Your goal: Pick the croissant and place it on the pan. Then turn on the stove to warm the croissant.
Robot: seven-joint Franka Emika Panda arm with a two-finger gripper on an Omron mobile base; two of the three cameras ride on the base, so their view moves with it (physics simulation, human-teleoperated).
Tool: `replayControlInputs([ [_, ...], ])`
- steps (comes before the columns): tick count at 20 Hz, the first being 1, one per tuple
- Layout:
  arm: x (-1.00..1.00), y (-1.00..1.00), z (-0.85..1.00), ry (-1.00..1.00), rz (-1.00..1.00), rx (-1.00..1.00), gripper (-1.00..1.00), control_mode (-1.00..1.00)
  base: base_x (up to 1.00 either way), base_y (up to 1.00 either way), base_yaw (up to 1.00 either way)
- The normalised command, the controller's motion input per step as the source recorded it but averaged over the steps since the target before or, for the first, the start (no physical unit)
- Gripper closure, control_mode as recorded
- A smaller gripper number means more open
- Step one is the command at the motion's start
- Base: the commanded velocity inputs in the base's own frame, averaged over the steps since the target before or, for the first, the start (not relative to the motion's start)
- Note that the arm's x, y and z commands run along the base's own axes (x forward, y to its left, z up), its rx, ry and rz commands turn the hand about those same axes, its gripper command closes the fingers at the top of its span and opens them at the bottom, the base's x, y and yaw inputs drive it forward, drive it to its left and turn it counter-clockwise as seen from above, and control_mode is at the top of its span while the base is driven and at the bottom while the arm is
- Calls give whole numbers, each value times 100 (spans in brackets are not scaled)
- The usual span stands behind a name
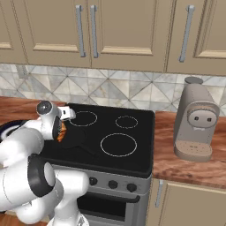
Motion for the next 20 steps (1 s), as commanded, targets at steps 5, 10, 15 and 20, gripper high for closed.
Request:
replayControlInputs([
  [5, 5, 0, -9, 0, 0, -1, 100, -100, 0, 0, 0],
  [10, 34, 0, -24, 0, 0, -3, 100, -100, 0, 0, 0],
  [15, 31, 0, -23, 0, 0, -2, 100, -100, 0, 0, 0],
  [20, 17, 0, -20, 0, 0, -2, 100, -100, 0, 0, 0],
])
